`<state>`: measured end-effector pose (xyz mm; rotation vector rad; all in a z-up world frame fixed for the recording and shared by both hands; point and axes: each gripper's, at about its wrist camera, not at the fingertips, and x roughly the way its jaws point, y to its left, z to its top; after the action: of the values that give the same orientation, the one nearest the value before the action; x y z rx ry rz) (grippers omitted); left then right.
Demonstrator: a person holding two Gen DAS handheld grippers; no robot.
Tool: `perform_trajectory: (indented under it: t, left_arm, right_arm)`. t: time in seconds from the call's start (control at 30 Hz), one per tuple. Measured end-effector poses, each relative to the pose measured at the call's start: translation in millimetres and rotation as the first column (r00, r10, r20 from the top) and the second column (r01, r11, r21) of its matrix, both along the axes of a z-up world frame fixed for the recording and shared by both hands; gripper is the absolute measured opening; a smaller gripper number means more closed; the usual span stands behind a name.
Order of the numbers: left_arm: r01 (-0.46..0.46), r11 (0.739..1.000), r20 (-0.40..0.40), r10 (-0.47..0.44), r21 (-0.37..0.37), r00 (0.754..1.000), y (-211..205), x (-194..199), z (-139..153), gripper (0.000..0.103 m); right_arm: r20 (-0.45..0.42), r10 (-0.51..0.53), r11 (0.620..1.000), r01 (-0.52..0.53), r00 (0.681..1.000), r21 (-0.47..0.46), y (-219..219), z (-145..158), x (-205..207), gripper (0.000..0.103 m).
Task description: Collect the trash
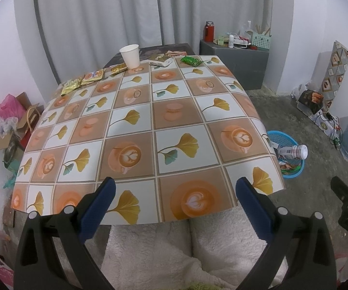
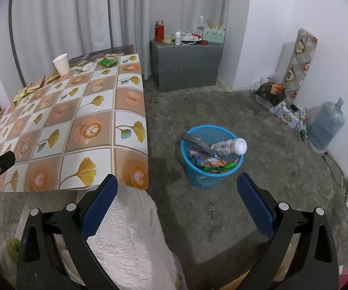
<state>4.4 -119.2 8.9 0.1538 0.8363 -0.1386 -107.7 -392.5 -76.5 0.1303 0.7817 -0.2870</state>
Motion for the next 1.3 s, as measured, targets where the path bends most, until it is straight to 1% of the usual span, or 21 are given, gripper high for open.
perform_trajectory:
  t: [1.3]
  left_arm:
    - [0.001,1.000,0.003,-0.001,0.003,1.000,-0.8,-0.6,0.6,0.097]
  right_arm:
    - [0.001,-0.006,1.000,0.006,1.000,0.004,5.4,-0.6,0.8,0.095]
